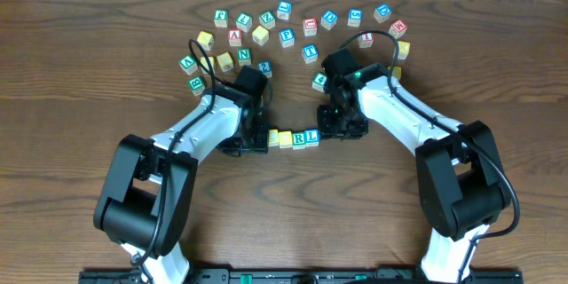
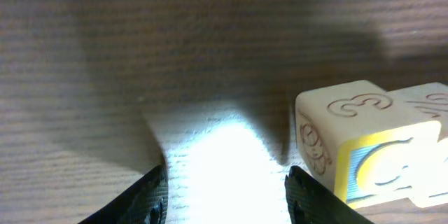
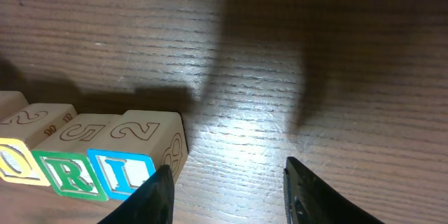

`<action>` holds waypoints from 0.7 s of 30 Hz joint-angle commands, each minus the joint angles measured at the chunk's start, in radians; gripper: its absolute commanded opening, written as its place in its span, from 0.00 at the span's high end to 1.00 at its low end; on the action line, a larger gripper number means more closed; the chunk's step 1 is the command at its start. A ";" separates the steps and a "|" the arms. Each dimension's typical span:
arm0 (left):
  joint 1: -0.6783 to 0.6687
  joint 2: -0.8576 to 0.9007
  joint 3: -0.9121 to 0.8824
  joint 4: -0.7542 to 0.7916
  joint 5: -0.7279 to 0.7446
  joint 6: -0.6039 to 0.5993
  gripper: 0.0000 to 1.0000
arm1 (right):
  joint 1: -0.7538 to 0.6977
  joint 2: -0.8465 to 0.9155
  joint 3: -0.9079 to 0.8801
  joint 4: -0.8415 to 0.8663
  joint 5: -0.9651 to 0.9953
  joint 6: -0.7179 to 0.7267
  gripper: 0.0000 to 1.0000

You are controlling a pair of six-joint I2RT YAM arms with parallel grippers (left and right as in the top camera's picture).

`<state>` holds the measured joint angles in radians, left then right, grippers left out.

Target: Spell out CORL

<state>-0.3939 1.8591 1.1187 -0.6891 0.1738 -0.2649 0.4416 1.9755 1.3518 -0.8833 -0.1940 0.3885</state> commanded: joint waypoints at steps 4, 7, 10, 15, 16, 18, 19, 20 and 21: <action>0.045 -0.086 0.045 -0.036 -0.059 0.029 0.46 | -0.025 -0.052 0.069 -0.011 0.024 -0.024 0.52; 0.065 -0.131 0.045 -0.044 -0.059 0.033 0.46 | -0.027 -0.069 0.076 -0.016 0.027 -0.027 0.53; 0.089 -0.176 0.045 -0.058 -0.063 0.036 0.46 | -0.024 -0.092 0.077 -0.029 0.024 -0.032 0.54; 0.172 -0.320 0.046 -0.071 -0.089 0.036 0.46 | 0.025 -0.155 0.087 -0.072 0.019 -0.084 0.55; 0.195 -0.356 0.046 -0.073 -0.089 0.036 0.46 | 0.040 -0.171 0.087 -0.079 0.019 -0.083 0.55; 0.243 -0.433 0.046 -0.077 -0.089 0.035 0.46 | 0.076 -0.192 0.087 -0.089 0.019 -0.077 0.57; 0.264 -0.467 0.046 -0.081 -0.089 0.035 0.46 | 0.095 -0.194 0.087 -0.093 0.019 -0.058 0.59; 0.280 -0.491 0.046 -0.084 -0.089 0.035 0.46 | 0.110 -0.193 0.087 -0.097 0.019 -0.040 0.61; 0.306 -0.533 0.046 -0.090 -0.089 0.035 0.46 | 0.137 -0.185 0.084 -0.098 0.019 -0.004 0.64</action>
<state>-0.1471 1.4303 1.1343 -0.7620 0.1017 -0.2382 0.5156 1.8065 1.4147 -0.9756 -0.1764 0.3347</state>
